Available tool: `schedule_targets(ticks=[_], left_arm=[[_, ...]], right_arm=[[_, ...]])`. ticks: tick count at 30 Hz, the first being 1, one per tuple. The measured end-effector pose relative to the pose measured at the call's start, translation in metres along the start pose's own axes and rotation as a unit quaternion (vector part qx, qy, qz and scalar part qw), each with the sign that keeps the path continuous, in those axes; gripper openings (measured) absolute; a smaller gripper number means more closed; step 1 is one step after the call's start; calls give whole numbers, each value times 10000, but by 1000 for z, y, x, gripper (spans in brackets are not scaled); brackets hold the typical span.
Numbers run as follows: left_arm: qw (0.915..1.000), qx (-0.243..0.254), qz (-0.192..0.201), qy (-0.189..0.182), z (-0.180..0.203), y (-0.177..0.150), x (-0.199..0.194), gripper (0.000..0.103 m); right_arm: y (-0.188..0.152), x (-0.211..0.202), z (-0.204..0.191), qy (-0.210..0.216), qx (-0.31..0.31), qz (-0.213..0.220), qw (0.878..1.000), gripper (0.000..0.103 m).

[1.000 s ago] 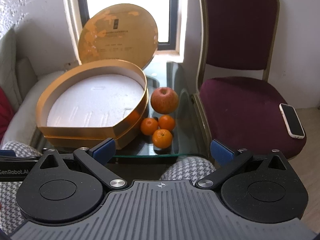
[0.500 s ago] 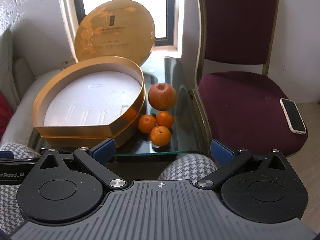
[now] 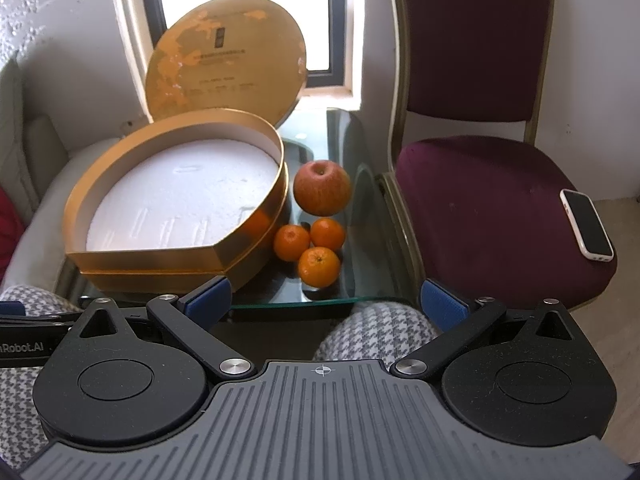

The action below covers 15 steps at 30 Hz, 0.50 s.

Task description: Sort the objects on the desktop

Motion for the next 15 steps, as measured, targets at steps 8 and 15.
schedule_targets(ticks=[8, 15], left_arm=[[10000, 16, 2, 12, 0, 0, -1, 102], [10000, 26, 9, 17, 1, 0, -1, 102]], right_arm=[[0, -1, 0, 19, 23, -1, 10000, 103], [-1, -1, -1, 21, 27, 7, 10000, 103]])
Point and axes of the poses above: each gripper's, at about its wrist camera, not at the fingertips, and x roughly the way its jaws point, z to its right, y to its top, the point moved 7 cm from there along x, roughly the way its jaws point, and after that the axes turned 8 degrees about z, right-handed, at the moved point
